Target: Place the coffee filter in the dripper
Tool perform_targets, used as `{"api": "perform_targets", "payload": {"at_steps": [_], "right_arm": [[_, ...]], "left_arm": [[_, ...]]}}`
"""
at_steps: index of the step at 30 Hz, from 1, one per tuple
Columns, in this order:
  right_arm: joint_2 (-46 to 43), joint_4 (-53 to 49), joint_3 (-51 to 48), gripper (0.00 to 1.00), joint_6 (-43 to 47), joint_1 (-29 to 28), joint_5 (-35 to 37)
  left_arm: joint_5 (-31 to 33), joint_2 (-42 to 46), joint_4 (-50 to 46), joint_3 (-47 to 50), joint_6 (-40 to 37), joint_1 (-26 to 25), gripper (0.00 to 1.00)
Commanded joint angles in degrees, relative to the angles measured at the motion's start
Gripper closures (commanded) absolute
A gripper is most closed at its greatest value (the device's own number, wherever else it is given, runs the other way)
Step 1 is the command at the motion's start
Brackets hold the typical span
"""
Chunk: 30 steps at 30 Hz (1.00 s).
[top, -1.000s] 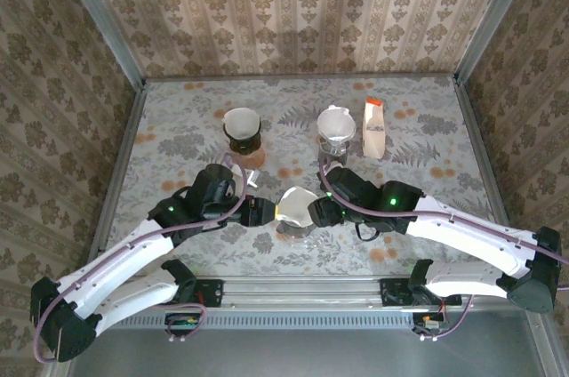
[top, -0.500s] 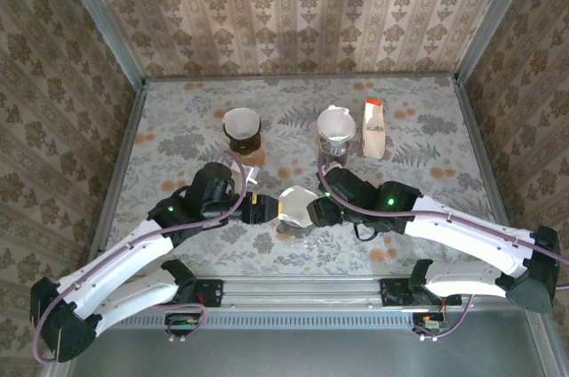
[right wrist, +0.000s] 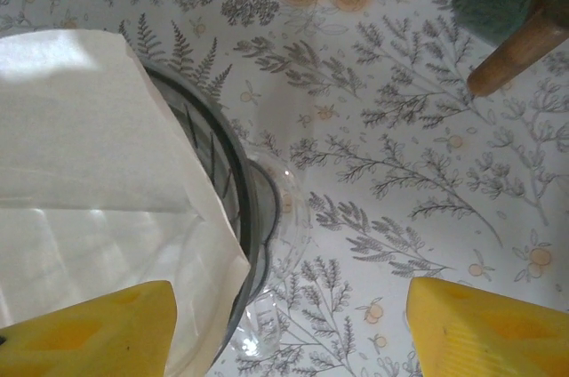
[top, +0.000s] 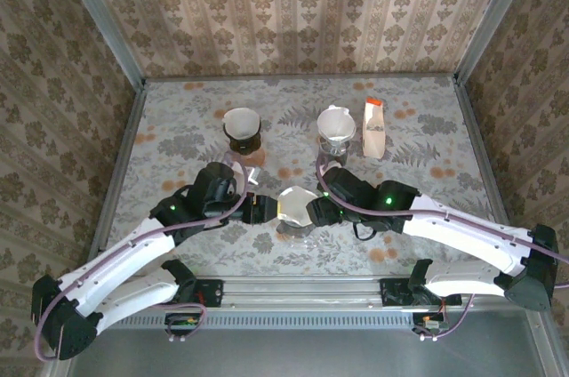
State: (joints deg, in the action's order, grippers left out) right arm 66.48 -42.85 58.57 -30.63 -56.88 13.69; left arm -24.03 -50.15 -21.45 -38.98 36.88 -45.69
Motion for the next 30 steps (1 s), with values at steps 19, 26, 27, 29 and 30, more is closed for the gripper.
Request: {"api": "perform_targets", "payload": {"at_steps": [19, 26, 27, 29, 30], "right_arm": [[7.7, -4.4, 11.4, 0.27, 9.5, -7.1, 11.3], [9.5, -5.8, 12.6, 0.26, 10.9, -10.7, 13.0], [9.8, -5.9, 12.7, 0.26, 11.1, -11.0, 13.0], [10.4, -5.8, 12.9, 0.26, 11.5, -12.0, 13.0], [10.7, -5.9, 13.1, 0.26, 11.5, -12.2, 13.0]], "left_arm": [[-0.1, 2.0, -0.7, 0.6, 0.0, 0.6, 0.48], [-0.1, 2.2, -0.6, 1.1, 0.2, 0.8, 0.48], [-0.1, 2.2, -0.5, 1.1, 0.2, 0.8, 0.47], [-0.2, 2.2, -0.5, 1.1, 0.3, 0.8, 0.47], [-0.2, 2.2, -0.5, 1.2, 0.3, 0.8, 0.46]]}}
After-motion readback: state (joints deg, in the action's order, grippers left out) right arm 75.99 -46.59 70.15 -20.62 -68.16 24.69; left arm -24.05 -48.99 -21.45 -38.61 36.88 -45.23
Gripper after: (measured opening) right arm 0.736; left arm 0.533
